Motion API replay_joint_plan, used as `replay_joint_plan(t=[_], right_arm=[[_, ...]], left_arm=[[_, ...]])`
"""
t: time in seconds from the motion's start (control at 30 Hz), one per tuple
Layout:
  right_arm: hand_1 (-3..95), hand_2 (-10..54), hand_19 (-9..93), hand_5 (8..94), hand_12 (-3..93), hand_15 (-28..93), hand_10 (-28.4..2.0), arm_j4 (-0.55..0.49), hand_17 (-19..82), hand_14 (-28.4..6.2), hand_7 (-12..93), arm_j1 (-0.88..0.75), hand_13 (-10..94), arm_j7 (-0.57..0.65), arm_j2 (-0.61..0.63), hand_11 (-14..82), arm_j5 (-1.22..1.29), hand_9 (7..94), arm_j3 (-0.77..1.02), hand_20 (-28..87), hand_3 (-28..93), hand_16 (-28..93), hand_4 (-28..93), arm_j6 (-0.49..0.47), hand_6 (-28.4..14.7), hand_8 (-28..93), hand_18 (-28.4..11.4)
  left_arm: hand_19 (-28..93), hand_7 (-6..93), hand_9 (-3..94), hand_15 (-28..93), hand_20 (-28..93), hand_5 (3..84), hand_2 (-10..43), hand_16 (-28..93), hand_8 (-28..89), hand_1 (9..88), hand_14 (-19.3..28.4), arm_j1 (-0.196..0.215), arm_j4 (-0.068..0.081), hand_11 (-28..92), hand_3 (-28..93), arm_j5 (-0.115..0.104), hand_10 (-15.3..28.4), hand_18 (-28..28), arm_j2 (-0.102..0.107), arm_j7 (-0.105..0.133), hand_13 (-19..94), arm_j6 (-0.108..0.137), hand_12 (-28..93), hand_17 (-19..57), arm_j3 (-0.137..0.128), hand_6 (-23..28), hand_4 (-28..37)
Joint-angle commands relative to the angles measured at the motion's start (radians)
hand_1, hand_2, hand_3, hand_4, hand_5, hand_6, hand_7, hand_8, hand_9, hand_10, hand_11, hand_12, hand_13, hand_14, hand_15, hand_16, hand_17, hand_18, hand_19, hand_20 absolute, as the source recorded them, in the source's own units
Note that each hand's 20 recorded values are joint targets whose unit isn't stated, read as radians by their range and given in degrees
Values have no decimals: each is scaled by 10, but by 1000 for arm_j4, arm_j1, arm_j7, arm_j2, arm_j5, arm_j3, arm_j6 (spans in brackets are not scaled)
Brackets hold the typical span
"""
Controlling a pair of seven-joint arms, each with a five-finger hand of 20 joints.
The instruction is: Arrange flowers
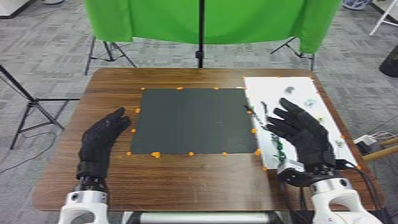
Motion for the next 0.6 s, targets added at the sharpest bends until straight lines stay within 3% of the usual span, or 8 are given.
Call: replay_joint_plan(t=[0.03, 0.13, 0.2, 0.27, 0.3, 0.33, 0.4, 0.6], right_arm=[[146, -47, 135, 376, 170, 106, -151, 0, 208, -152, 134, 1, 355, 0, -11, 45, -14, 400, -5, 301, 724, 220, -169, -12, -17, -77, -185], [168, -76, 137, 376, 175, 107, -150, -6, 209, -150, 137, 9, 357, -46, 2, 46, -62, 404, -15, 301, 726, 222, -171, 19, -17, -78, -186], [189, -91, 178, 379, 182, 117, -147, -30, 227, -141, 155, 8, 380, -50, 16, 49, -189, 419, -39, 328, 728, 224, -176, 140, -17, -87, -180], [224, -94, 294, 400, 189, 138, -149, -44, 258, -136, 174, 15, 450, 13, 44, 83, -543, 461, -71, 386, 718, 230, -189, 296, -21, -93, -178], [242, -95, 385, 425, 192, 166, -152, -35, 284, -134, 186, 18, 508, 11, 54, 112, -728, 496, -64, 420, 709, 237, -200, 316, -24, -97, -177], [264, -95, 546, 476, 202, 269, -161, -35, 317, -131, 196, 22, 609, 32, 65, 166, -888, 567, -49, 470, 682, 243, -224, 304, -31, -95, -183], [273, -95, 654, 522, 216, 360, -164, -63, 338, -124, 198, 18, 665, 111, 95, 209, -1051, 626, -26, 505, 648, 245, -256, 240, -31, -91, -192], [313, -95, 837, 633, 236, 510, -163, -61, 443, -108, 185, 12, 752, 279, 196, 251, -1285, 726, -6, 521, 462, 253, -282, 121, -32, -74, -188]], left_arm=[[106, 114, 466, 116, 257, 492, -12, 52, -68, 244, 151, 21, -3, 163, 662, -2, 120, 126, -5, -14, 380, 5, 145, 79, -7, 17, -239], [105, 114, 466, 116, 255, 492, -13, 53, -68, 244, 150, 16, 0, 162, 661, -1, 120, 126, -2, -13, 379, -2, 145, 77, -6, 16, -239], [104, 113, 466, 116, 254, 492, -13, 53, -68, 244, 150, 16, 0, 162, 661, 5, 120, 126, -2, -16, 379, -10, 145, 76, -4, 17, -239], [104, 113, 465, 115, 253, 492, -12, 53, -67, 244, 150, 21, -4, 162, 661, 11, 120, 127, -9, -13, 379, -8, 145, 75, -5, 16, -239], [104, 114, 465, 115, 253, 492, -12, 53, -67, 244, 150, 22, -5, 161, 660, 13, 120, 127, -12, -13, 378, -3, 145, 75, -4, 16, -239], [105, 115, 465, 115, 252, 492, -12, 53, -67, 244, 150, 21, -4, 161, 660, 9, 120, 127, -13, -14, 378, -2, 145, 74, -3, 15, -238], [105, 114, 465, 115, 251, 491, -12, 53, -68, 244, 150, 21, -4, 161, 659, 4, 120, 127, -6, -20, 378, -2, 145, 74, -2, 16, -238], [105, 112, 464, 114, 251, 491, -11, 53, -67, 245, 150, 7, -2, 161, 658, 13, 120, 127, -4, -28, 377, -11, 146, 73, 2, 18, -237]])
